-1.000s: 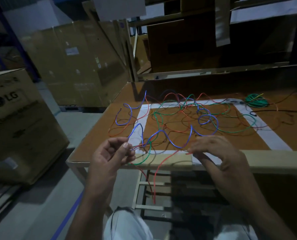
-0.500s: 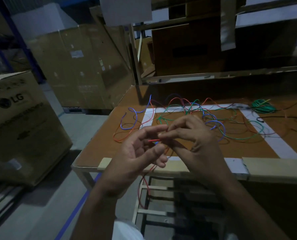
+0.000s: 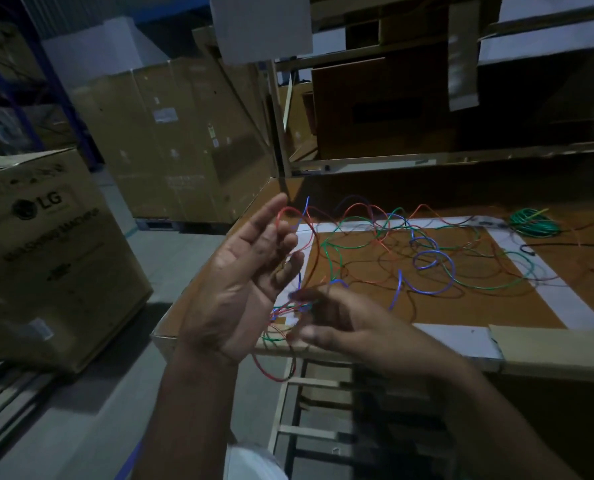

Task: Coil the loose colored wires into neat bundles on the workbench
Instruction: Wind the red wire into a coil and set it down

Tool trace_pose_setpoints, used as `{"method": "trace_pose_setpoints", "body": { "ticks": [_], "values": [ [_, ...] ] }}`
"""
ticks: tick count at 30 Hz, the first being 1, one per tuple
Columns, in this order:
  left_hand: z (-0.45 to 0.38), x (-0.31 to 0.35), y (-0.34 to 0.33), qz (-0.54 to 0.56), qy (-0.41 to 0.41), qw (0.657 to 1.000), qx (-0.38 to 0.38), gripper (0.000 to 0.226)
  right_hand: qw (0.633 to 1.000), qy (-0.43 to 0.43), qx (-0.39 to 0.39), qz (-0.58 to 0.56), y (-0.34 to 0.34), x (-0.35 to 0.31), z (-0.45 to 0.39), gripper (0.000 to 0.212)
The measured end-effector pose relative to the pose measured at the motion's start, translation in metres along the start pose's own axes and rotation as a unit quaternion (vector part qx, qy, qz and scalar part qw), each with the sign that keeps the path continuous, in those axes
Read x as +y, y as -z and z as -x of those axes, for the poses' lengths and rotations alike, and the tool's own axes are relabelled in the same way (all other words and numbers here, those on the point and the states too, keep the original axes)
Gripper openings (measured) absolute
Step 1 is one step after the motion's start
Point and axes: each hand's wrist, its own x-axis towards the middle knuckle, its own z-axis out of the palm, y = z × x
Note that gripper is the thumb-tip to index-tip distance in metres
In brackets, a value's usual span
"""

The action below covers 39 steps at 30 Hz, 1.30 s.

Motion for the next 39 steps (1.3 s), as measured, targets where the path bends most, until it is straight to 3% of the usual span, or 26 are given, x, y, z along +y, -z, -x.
{"method": "trace_pose_setpoints", "body": {
  "ticks": [3,7,10,13,15,19,21,23,24,25,27,29,32,35,39],
  "values": [
    [-0.003,0.003,0.004,0.007,-0.014,1.0,0.01,0.049,0.999,-0.002,0.021,-0.031,-0.002,0.009,0.005,0.02],
    [-0.005,0.003,0.004,0.051,-0.004,0.999,0.002,0.045,0.991,0.018,0.131,-0.033,0.004,0.003,-0.005,0.039],
    [-0.008,-0.006,-0.003,0.066,0.01,0.998,-0.009,0.028,0.994,0.023,0.102,-0.021,-0.004,-0.002,-0.012,0.041],
    [-0.012,-0.009,-0.008,0.056,0.0,0.998,-0.014,0.017,0.988,0.016,0.081,-0.131,-0.014,-0.004,-0.016,0.031],
    [-0.016,-0.01,-0.007,0.037,-0.011,0.999,0.022,0.019,0.975,0.02,0.101,-0.198,-0.017,-0.007,-0.018,0.026],
    [-0.019,-0.015,0.006,-0.14,-0.04,0.987,0.066,0.028,0.952,0.062,0.19,-0.234,-0.002,-0.02,-0.024,0.017],
    [-0.019,-0.017,0.014,-0.318,-0.065,0.942,0.08,0.027,0.948,0.079,0.23,-0.205,0.013,-0.029,-0.027,0.025],
    [-0.02,-0.022,0.022,-0.471,-0.091,0.875,0.071,0.025,0.955,0.1,0.24,-0.143,0.026,-0.04,-0.032,0.028],
    [-0.02,-0.025,0.023,-0.513,-0.089,0.851,0.062,0.029,0.959,0.114,0.24,-0.1,0.031,-0.045,-0.035,0.029],
    [-0.02,-0.028,0.021,-0.52,-0.074,0.849,0.055,0.033,0.96,0.128,0.242,-0.056,0.035,-0.048,-0.038,0.03],
    [-0.021,-0.027,0.015,-0.403,0.006,0.915,0.027,0.036,0.953,0.149,0.261,0.025,0.043,-0.051,-0.043,0.031],
    [-0.023,-0.018,0.009,-0.144,0.091,0.984,-0.048,0.031,0.939,0.155,0.295,0.087,0.053,-0.05,-0.047,0.029],
    [-0.025,-0.001,-0.003,0.128,0.075,0.982,-0.116,0.034,0.928,0.122,0.296,0.192,0.06,-0.038,-0.05,0.02],
    [-0.038,0.01,-0.017,0.17,0.014,0.983,-0.062,0.045,0.921,0.076,0.223,0.31,0.055,-0.023,-0.047,0.012],
    [-0.068,0.011,-0.024,0.137,-0.065,0.986,-0.068,0.042,0.895,0.048,0.158,0.415,0.038,-0.015,-0.034,0.027]
  ]
}}
